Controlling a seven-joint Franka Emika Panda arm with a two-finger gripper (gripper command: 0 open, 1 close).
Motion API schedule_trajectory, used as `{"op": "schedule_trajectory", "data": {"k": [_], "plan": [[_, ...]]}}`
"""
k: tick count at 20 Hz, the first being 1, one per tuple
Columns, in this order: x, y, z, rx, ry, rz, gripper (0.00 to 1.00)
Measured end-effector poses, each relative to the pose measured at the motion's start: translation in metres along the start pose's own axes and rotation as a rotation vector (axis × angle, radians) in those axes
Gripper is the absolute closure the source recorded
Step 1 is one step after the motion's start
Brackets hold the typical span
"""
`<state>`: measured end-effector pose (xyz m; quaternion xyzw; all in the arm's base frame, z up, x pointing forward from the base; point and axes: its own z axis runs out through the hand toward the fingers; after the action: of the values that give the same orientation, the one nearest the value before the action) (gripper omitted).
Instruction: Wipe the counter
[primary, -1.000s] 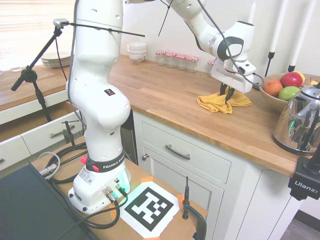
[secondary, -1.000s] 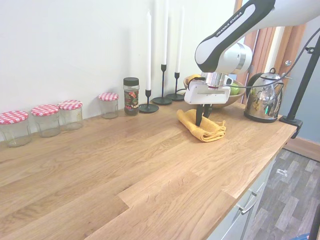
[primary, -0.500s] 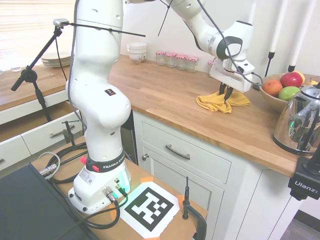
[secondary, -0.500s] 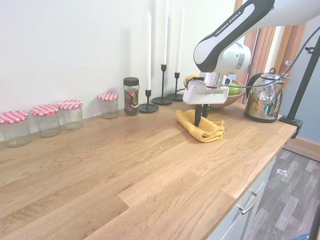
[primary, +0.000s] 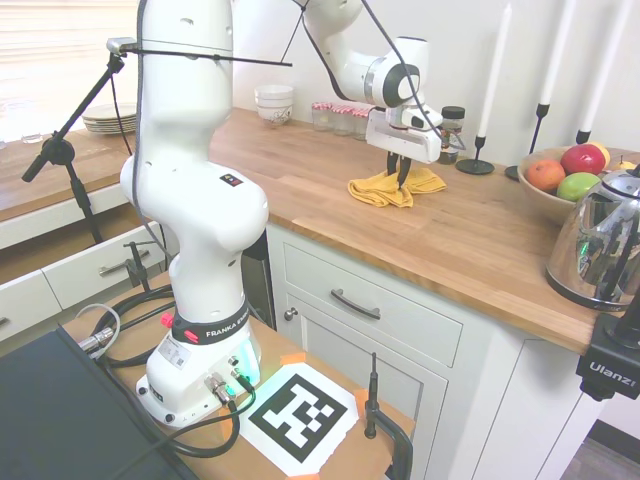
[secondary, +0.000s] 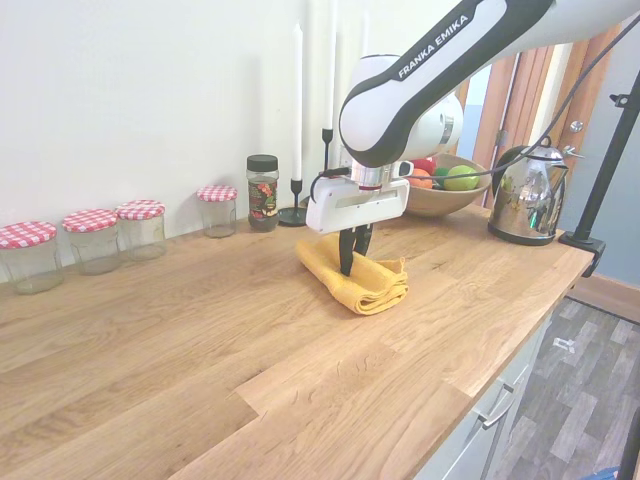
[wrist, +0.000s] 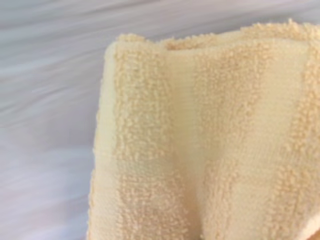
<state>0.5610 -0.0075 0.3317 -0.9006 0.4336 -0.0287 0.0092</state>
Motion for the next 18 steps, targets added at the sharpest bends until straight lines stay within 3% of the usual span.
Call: {"op": "schedule_trajectory", "data": {"k": [8,18], "plan": [[-0.106,-0.044,-0.003,-0.036,0.067,-0.131,1.0],[-0.197,-0.077,-0.004,-0.052,0.126,-0.255,1.0]]}}
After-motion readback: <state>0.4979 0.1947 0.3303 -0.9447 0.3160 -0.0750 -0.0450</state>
